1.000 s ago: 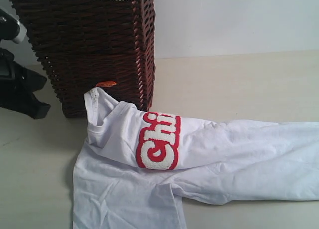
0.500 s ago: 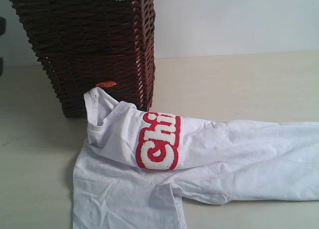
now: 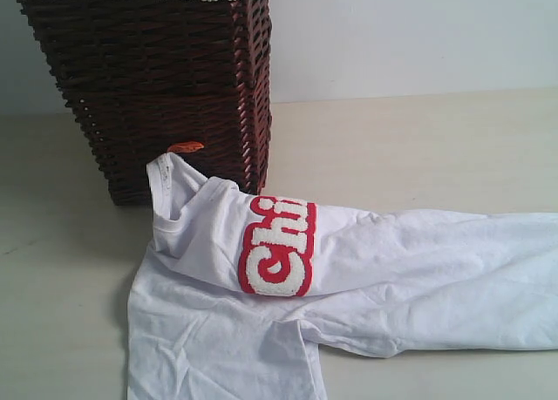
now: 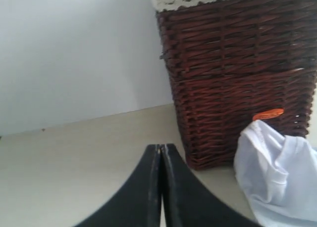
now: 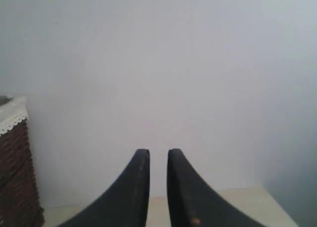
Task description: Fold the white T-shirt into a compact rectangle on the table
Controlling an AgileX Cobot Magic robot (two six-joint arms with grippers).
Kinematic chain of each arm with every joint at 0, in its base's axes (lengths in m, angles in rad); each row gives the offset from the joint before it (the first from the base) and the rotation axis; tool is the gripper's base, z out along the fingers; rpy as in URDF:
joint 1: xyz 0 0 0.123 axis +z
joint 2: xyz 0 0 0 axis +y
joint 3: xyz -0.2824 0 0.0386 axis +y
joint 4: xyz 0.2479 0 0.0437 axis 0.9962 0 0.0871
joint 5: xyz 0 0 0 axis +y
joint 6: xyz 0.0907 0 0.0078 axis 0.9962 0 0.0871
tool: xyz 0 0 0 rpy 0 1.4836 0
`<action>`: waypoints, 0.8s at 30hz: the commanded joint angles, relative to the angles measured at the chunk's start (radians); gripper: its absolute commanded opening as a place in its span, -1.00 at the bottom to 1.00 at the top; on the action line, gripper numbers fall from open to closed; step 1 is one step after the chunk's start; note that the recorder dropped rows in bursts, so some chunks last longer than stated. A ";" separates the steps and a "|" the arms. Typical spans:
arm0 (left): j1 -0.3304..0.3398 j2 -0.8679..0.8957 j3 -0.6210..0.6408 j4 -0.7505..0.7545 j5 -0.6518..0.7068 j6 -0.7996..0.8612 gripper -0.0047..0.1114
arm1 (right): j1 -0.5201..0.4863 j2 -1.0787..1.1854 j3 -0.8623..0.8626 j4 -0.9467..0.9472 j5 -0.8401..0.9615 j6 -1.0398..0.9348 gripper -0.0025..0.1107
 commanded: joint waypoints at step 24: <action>0.095 -0.106 0.042 0.005 0.108 -0.008 -0.92 | 0.024 0.124 0.308 -0.148 -0.205 -0.413 -0.48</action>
